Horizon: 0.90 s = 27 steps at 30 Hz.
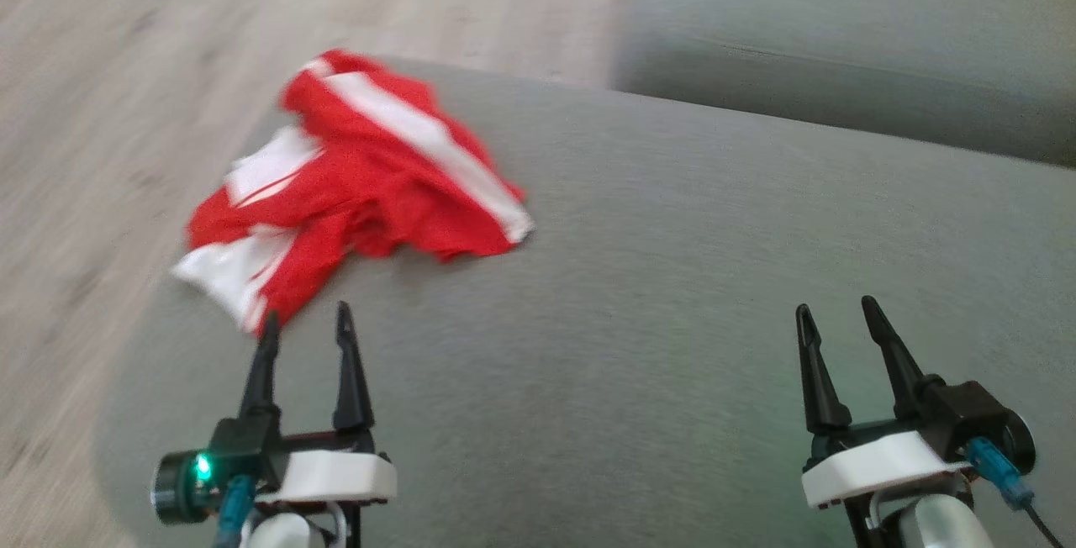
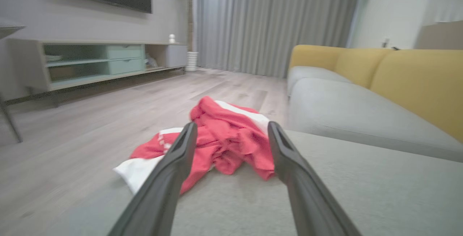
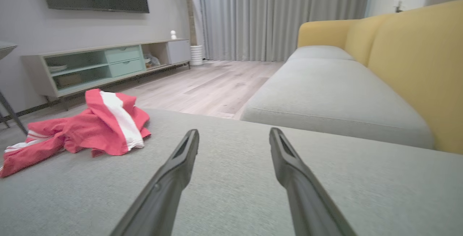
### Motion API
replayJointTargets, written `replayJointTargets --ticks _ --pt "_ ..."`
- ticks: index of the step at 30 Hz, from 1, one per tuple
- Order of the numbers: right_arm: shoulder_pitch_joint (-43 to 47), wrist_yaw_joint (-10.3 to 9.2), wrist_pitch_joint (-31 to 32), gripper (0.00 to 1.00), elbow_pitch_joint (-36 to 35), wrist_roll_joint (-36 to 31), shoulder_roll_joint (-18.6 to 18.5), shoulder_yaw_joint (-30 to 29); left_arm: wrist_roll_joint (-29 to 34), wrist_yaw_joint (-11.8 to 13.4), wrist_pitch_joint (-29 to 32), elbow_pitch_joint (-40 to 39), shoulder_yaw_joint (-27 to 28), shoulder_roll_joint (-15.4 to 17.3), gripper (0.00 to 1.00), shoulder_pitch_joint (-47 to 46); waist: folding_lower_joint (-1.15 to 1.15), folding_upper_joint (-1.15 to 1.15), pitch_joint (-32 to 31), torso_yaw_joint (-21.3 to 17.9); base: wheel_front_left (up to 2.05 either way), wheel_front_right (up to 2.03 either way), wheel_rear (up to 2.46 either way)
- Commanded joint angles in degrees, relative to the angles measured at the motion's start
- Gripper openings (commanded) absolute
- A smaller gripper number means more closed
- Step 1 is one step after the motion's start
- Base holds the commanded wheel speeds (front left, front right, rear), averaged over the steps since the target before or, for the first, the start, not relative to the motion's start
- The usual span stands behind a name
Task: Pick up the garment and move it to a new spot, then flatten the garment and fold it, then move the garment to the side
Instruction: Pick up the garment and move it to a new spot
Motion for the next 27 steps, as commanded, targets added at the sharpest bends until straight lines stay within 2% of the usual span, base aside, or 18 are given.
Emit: replayJointTargets --ticks 1,4,8,12,17,20,24,27 --pt "-2.8 0.44 -0.6 1.00 -1.9 -0.4 -0.6 1.3 0.6 0.2 -0.5 -2.3 2.2 0.4 1.00 -2.4 0.00 0.00 1.2 6.6 0.00 0.00 0.00" --pt "-3.1 0.44 -0.6 1.00 -1.8 0.0 -0.6 1.4 1.0 0.3 -0.5 -3.5 3.6 0.4 1.00 -2.1 0.00 0.00 1.7 10.1 0.00 0.00 0.00" --pt "-3.8 0.44 -0.6 1.00 -1.8 -0.6 -0.6 1.3 2.1 0.3 -0.5 -5.3 6.2 0.4 1.00 -1.6 0.00 0.00 2.7 12.0 0.00 0.00 0.00" --pt "-4.2 0.44 -0.6 1.00 -2.1 -2.2 -0.6 0.6 3.3 -0.2 -0.5 -6.6 8.4 0.4 1.00 -2.9 0.00 0.00 4.8 12.3 0.00 0.00 0.00" --pt "-5.6 0.44 -0.6 1.00 -3.1 -5.5 -0.6 -0.1 6.0 -2.4 -0.5 -8.8 11.9 1.0 1.00 -10.4 0.00 0.00 9.5 9.8 0.00 0.00 0.00" --pt "-7.4 0.44 -0.6 1.00 -4.5 -8.8 -0.9 -0.8 5.2 -5.2 -0.5 -8.0 13.5 1.2 1.00 -17.1 0.00 0.00 13.3 7.8 0.00 0.00 0.00" --pt "-10.4 0.44 -0.6 1.00 -6.9 -10.8 -4.3 -0.8 3.1 -11.0 -0.5 -1.0 14.3 2.5 1.00 -28.7 0.00 0.00 19.3 5.1 0.00 0.00 0.00" --pt "-12.5 0.44 -0.6 1.00 -8.7 -11.5 -7.5 -0.8 1.6 -12.8 -0.5 6.2 15.4 3.2 1.00 -38.7 0.00 0.00 24.0 3.2 0.00 0.00 0.00"
